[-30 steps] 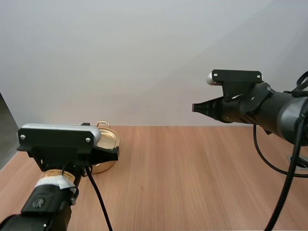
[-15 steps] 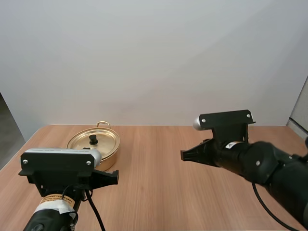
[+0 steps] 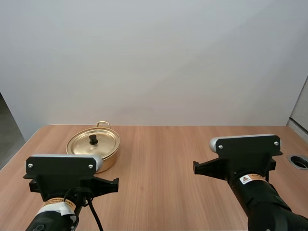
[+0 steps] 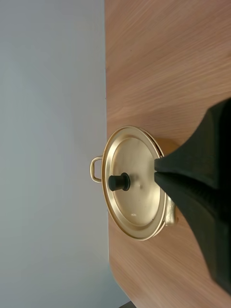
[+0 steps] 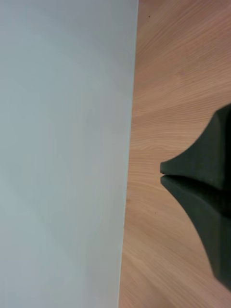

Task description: Open the pot, put the car inside, and close it

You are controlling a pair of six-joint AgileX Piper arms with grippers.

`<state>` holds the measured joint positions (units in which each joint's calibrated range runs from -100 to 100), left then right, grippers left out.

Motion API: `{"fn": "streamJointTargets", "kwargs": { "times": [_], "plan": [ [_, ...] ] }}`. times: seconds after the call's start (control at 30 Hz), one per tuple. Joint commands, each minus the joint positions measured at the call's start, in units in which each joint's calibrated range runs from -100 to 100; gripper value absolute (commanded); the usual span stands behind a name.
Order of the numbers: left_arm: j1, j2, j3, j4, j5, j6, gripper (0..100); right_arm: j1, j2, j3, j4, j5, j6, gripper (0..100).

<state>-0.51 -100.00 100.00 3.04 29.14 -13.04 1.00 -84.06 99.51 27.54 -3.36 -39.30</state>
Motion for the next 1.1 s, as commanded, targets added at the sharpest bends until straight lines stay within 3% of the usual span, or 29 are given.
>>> {"fn": "streamJointTargets", "kwargs": {
  "times": [0.0, 0.23, 0.53, 0.7, 0.93, 1.07],
  "plan": [
    [0.02, 0.0, 0.0, 0.04, -0.18, 0.0, 0, -0.01, -6.33, 0.49, -0.04, 12.03, 0.11, 0],
    [0.02, 0.0, 0.0, 0.04, -0.18, 0.0, 0, -0.01, -15.83, 0.49, -0.9, 15.4, -0.01, 0],
    [0.02, 0.0, 0.0, 0.04, -0.37, 0.0, 0, -0.01, -15.94, 0.49, -5.47, 31.24, 0.33, 0],
    [0.02, 0.0, 0.0, 0.04, -0.37, 0.0, 0, -0.01, -15.94, 0.49, -8.15, 35.95, 6.9, 0],
    [0.02, 0.0, 0.0, 0.04, -0.37, 0.0, 0, -0.01, -15.94, 0.49, -11.25, 34.81, 10.65, 0],
    [0.02, 0.0, 0.0, 0.04, -0.37, 0.0, 0, -0.01, -15.94, 0.49, -18.53, 33.57, 17.3, 0]
  ]
}}
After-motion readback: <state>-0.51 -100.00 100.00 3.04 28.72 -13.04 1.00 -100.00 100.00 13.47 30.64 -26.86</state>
